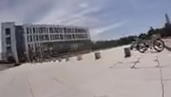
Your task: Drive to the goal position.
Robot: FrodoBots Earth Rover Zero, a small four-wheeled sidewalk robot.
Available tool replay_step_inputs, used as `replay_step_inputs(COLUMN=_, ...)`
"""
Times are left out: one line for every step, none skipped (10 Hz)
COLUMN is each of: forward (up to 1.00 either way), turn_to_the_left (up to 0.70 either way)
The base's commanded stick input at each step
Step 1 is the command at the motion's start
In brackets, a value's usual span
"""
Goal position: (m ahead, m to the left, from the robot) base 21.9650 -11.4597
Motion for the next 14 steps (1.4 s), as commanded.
replay_step_inputs(forward=0.50, turn_to_the_left=0.00)
replay_step_inputs(forward=0.50, turn_to_the_left=0.00)
replay_step_inputs(forward=0.50, turn_to_the_left=0.00)
replay_step_inputs(forward=0.50, turn_to_the_left=0.00)
replay_step_inputs(forward=0.50, turn_to_the_left=0.00)
replay_step_inputs(forward=0.50, turn_to_the_left=0.00)
replay_step_inputs(forward=0.50, turn_to_the_left=0.00)
replay_step_inputs(forward=0.50, turn_to_the_left=0.00)
replay_step_inputs(forward=0.50, turn_to_the_left=0.00)
replay_step_inputs(forward=0.50, turn_to_the_left=0.00)
replay_step_inputs(forward=0.50, turn_to_the_left=0.00)
replay_step_inputs(forward=0.50, turn_to_the_left=0.00)
replay_step_inputs(forward=0.50, turn_to_the_left=0.00)
replay_step_inputs(forward=0.50, turn_to_the_left=0.00)
